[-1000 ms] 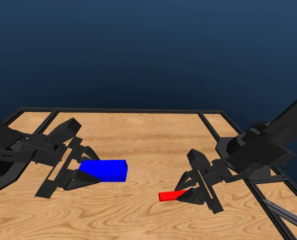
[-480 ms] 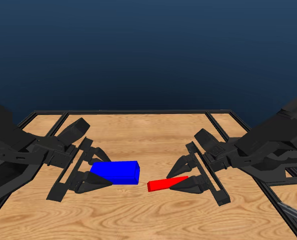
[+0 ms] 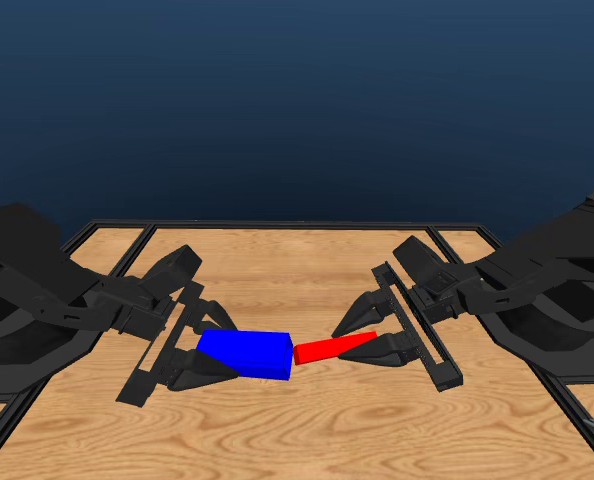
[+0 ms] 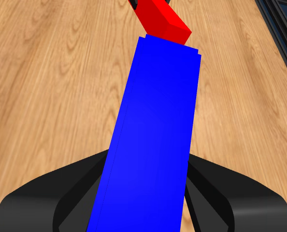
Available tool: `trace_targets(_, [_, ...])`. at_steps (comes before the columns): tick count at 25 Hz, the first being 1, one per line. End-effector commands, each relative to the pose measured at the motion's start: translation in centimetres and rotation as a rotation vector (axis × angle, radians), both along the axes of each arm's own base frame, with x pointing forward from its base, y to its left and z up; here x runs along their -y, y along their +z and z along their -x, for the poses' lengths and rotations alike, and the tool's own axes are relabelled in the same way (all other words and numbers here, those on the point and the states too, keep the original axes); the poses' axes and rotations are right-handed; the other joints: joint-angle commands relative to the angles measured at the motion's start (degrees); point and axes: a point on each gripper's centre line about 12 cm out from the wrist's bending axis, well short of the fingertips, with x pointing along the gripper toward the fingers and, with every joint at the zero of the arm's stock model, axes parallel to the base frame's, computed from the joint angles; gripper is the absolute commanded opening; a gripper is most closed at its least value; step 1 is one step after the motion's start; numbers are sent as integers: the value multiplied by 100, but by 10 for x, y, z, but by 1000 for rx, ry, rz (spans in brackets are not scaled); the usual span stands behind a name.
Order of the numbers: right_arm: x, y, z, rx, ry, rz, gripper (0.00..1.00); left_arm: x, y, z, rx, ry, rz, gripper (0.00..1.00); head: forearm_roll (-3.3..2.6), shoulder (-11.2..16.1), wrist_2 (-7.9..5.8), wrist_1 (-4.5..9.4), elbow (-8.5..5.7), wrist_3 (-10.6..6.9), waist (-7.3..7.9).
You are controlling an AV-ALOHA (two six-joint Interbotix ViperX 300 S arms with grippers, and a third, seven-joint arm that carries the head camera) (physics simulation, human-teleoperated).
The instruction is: Insert peg into socket
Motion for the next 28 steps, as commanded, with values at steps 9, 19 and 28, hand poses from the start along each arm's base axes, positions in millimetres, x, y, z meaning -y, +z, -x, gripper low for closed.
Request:
trace_targets(9, [6, 12, -41, -20, -5, -20, 0, 3, 20, -16, 107, 28, 1, 0, 29, 14, -17, -87, -62, -47, 142])
trace_targets(19, [-7, 2, -79, -306, -25, -46, 0, 8, -1, -17, -28, 42, 58, 0, 22, 69, -42, -52, -71, -42, 138])
trace_targets(28, [-22, 16, -97, -456, -233, 14, 100, 12, 4, -20, -90, 15, 104, 0, 15, 76, -41, -103, -89, 16, 103])
